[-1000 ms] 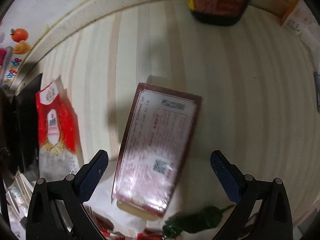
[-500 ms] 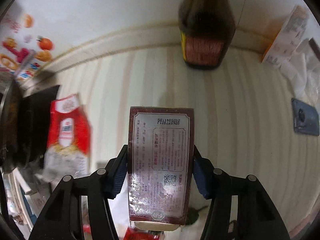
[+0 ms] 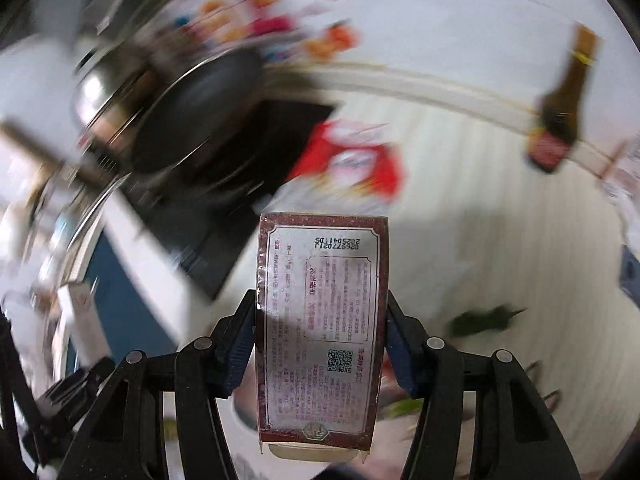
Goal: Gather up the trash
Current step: 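Carry both boxes to the grey bin and open both tools to drop them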
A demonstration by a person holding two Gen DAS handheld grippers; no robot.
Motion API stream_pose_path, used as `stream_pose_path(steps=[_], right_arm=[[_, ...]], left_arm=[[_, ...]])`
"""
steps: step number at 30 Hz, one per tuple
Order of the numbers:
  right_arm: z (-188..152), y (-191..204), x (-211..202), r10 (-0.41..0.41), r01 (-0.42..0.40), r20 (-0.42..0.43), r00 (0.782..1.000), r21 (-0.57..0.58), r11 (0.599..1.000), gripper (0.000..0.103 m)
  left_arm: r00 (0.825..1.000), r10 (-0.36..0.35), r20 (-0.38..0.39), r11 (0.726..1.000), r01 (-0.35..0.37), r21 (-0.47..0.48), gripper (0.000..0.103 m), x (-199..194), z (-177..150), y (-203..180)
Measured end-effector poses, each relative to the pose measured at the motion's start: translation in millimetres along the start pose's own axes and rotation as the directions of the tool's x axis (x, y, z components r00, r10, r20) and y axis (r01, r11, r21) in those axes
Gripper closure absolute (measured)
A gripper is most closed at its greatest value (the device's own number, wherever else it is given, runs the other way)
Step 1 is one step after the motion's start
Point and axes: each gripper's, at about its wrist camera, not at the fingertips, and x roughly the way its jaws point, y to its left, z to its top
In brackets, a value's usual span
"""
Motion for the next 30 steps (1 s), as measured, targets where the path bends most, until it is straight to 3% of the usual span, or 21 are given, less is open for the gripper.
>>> stream_pose_path(steps=[5,11,16,21,26,27,29,30], right_arm=[[-64,90,45,0.099,-0.118,-0.133,0.986,-0.146,0.982,0.043],[-172,192,155,0.108,-0.234,-0.368,0.924,-0.319,0.918,0.043],[-266,225,296,0.037,-0.266,-0.522,0.852,-0.372,0.89,0.043],[-349,217,455,-0.019,-0.278,-0.671,0.741,-0.332,0.902,0.043],[-410,206,557,-0.089,-0.259,-0.718,0.691,-0.36,0.896,0.043],[-419,205,572,-0.096,-0.264,-0.729,0.678,-0.363,0.893,0.042],[-427,203,596,-0.119,-0.262,-0.736,0.666,-0.38,0.887,0.042],[-433,201,603,-0.13,-0.26,-0.739,0.661,-0.387,0.884,0.038]], left_arm=[[0.995,0.028,-0.101,0.982,-0.046,-0.183,0.059,40,-40,102],[0.964,0.013,-0.266,0.931,-0.109,-0.348,0.059,140,-101,206],[0.913,-0.107,-0.393,0.873,-0.103,-0.478,0.059,272,-168,266],[0.842,-0.298,-0.45,0.784,-0.053,-0.618,0.059,403,-240,299],[0.787,-0.403,-0.468,0.738,-0.023,-0.674,0.057,490,-294,311],[0.781,-0.411,-0.471,0.733,-0.024,-0.68,0.055,499,-302,314],[0.78,-0.416,-0.468,0.726,-0.024,-0.687,0.029,510,-313,321],[0.788,-0.406,-0.463,0.723,-0.033,-0.69,0.014,511,-317,324]])
